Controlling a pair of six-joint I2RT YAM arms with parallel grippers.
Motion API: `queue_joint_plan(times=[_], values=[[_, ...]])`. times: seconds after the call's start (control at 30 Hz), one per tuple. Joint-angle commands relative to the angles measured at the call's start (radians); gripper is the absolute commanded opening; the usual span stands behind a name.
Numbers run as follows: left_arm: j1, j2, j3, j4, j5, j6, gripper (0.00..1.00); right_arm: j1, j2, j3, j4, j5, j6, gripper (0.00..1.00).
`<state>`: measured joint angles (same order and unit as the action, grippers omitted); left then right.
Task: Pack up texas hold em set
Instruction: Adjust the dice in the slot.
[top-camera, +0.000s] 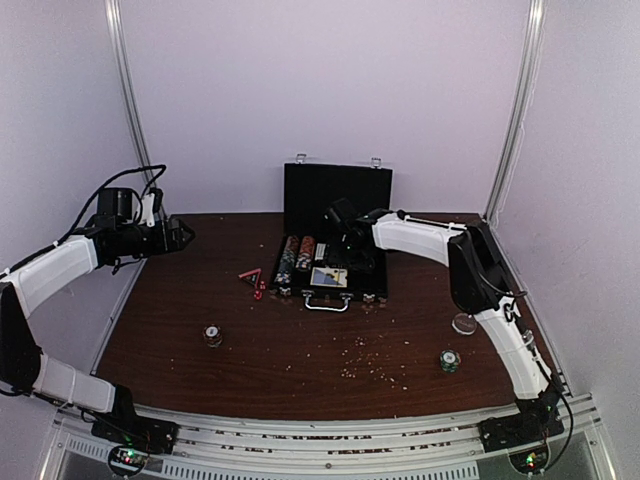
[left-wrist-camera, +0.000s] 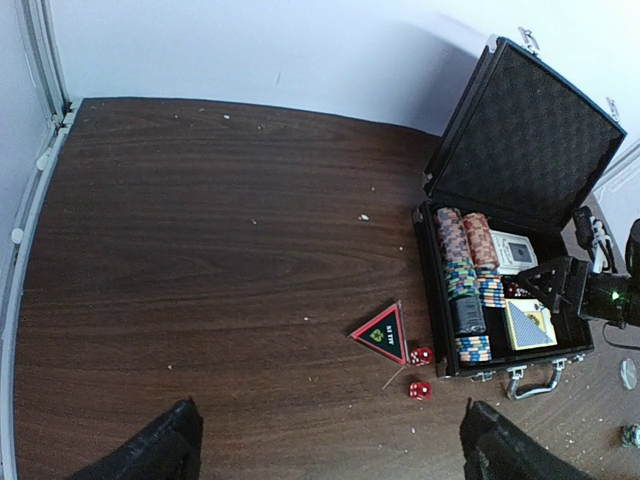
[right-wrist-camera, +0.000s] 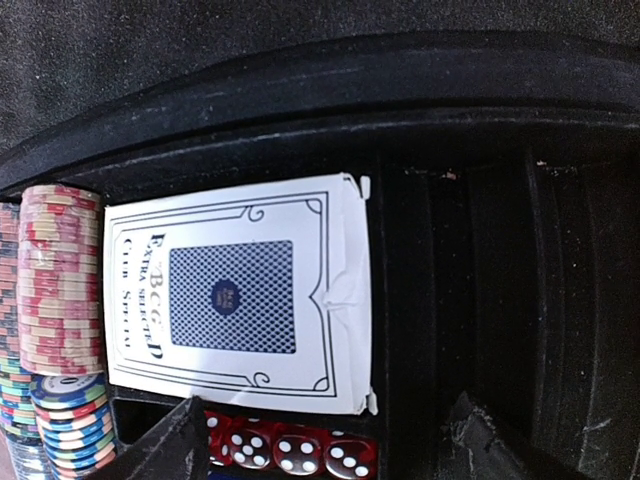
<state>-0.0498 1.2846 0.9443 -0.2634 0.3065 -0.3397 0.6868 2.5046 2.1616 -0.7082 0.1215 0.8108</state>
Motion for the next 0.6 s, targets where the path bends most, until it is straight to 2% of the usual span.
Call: queue_joint_plan(times=[0.0,0.17,0.57], values=[[-0.005,-0.003,0.001,0.006,0.000,0.007,0.92,0.030,0.105,-0.021,-0.206,-0.029,-0.036,0.83],[-0.005,-0.019,0.001,0.005,-0.005,0.013,0.92,0.007,0.069,0.043,-0.201,-0.041,0.001,0.84],[-0.005,-0.015,-0.002,-0.001,0.000,0.016,0.92,-0.018,-0.122,0.013,-0.134,-0.035,0.019,0.82]])
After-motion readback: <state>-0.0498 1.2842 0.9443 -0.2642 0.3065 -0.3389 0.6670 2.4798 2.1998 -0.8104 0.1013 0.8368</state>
